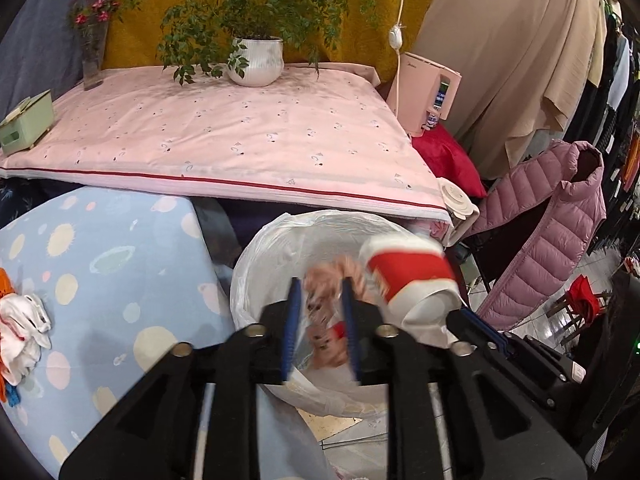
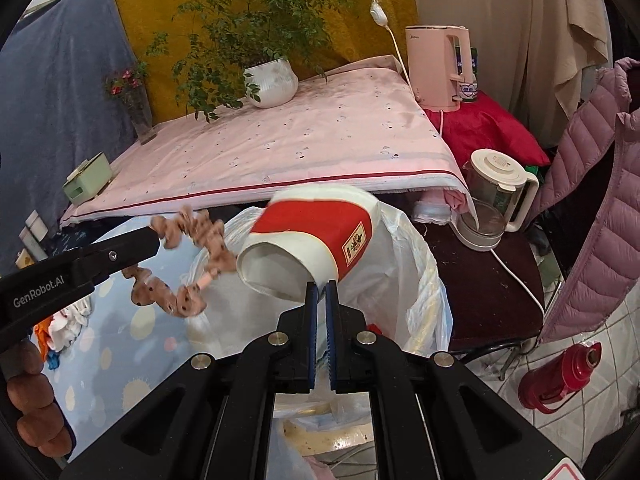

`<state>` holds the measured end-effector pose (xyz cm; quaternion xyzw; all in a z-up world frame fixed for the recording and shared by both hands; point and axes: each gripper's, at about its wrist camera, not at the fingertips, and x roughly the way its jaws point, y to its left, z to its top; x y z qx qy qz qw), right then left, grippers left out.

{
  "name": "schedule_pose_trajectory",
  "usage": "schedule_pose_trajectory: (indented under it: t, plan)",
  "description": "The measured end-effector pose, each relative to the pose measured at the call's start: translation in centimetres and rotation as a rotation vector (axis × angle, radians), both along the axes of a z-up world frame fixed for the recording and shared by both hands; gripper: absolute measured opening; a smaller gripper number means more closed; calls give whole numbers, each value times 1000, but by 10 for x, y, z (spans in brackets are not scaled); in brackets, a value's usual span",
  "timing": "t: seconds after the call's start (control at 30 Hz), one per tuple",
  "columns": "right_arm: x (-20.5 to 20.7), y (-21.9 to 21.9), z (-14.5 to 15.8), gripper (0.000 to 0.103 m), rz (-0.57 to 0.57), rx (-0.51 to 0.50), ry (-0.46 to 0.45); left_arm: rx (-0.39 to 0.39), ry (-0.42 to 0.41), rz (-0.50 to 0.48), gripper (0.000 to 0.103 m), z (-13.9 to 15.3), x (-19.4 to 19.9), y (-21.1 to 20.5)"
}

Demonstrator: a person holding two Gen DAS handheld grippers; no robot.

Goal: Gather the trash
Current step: 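Carry the scrunchie and cup over the bin and open both grippers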

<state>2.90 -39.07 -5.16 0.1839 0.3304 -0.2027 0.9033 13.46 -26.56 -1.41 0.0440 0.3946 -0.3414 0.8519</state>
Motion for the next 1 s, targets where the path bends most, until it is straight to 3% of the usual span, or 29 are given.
schedule_pose_trajectory:
  t: [0.07, 0.13, 0.33, 0.6, 0.77, 1.0]
  plan:
    - [0, 0, -1, 17, -6, 7, -1, 2, 2, 15, 37, -2, 2, 1]
    - [0, 1, -1, 32, -13, 5, -1, 6, 9, 28, 38, -5, 5, 5]
    - [1, 17, 7, 51, 8, -14, -13, 8, 8, 72, 43, -7, 9, 24]
    - [12, 55, 18, 63, 66, -38, -21, 4, -15, 149, 49, -2, 8, 68]
    - [24, 87, 23, 64, 128, -43, -24, -7, -38, 227, 60, 5, 13, 108]
    - [44, 132, 30, 67, 216, -43, -27, -6, -41, 349, 63, 4, 25, 171]
